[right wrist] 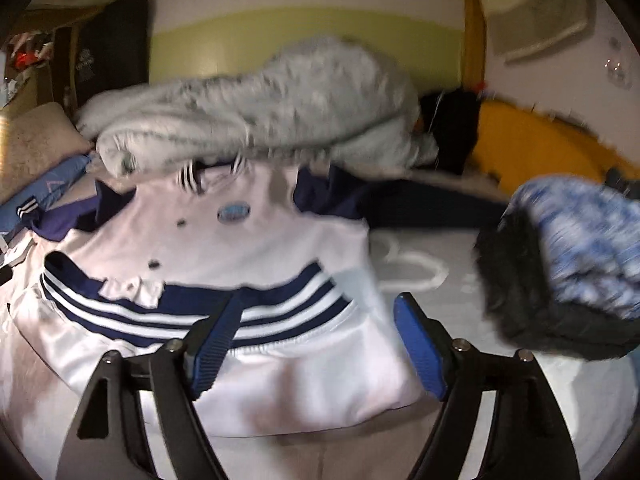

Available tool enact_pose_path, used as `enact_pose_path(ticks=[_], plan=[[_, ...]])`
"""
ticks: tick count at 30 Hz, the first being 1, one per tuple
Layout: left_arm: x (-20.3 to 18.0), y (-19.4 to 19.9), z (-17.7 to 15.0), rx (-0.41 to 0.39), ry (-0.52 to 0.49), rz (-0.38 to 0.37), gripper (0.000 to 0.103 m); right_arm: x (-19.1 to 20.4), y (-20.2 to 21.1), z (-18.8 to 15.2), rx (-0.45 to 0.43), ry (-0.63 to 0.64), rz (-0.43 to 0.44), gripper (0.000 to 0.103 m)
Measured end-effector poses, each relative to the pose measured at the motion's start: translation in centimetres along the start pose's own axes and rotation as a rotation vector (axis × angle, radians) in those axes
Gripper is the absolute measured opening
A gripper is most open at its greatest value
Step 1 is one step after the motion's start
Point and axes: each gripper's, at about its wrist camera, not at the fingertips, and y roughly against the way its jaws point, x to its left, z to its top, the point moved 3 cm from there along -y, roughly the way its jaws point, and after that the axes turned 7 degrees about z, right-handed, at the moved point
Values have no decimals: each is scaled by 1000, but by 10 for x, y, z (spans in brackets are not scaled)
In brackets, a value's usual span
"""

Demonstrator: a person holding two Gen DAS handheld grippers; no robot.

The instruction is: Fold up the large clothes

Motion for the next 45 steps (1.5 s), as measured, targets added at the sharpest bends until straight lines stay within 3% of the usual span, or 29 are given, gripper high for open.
enact_pose_path(ticks=[4, 6, 9, 14, 17, 20, 22, 25, 29, 32, 35, 40, 42, 44, 45], plan=[[-13, 35, -11, -54, -44, -18, 103, 7, 32, 0, -60, -20, 33, 93], [-18, 42, -17, -57, -62, -35, 103, 11, 38, -9, -55, -33, 64, 100], [-30, 42, -24, -46, -96, -32, 103, 23, 35, -26, -19, -1, 51, 101], [-58, 32, -43, 62, -192, -108, 103, 41, 22, -45, 54, 89, 16, 102], [-83, 28, -61, 107, -275, -127, 103, 56, 16, -55, 103, 156, 41, 102], [-89, 9, -74, 207, -224, -138, 103, 67, 7, -65, 145, 181, 74, 102], [-88, -6, -80, 235, -220, -92, 103, 74, -5, -74, 192, 207, 92, 102], [-91, -20, -90, 256, -306, -59, 103, 87, -17, -89, 248, 338, 80, 102], [-98, -22, -100, 277, -352, -83, 103, 93, -29, -101, 260, 428, 17, 102], [-105, -28, -103, 252, -399, -22, 103, 88, -40, -99, 256, 421, -42, 102], [-98, -39, -98, 247, -349, 6, 103, 78, -51, -94, 227, 405, -113, 102], [-66, -62, -88, 194, -286, 185, 103, 60, -59, -86, 185, 365, -223, 102], [-56, -67, -84, 193, -248, 200, 101, 49, -62, -82, 180, 334, -266, 93], [-51, -67, -81, 167, -261, 232, 89, 37, -65, -79, 185, 297, -303, 71], [-49, -68, -80, 147, -277, 262, 85, 30, -66, -78, 188, 274, -319, 65]])
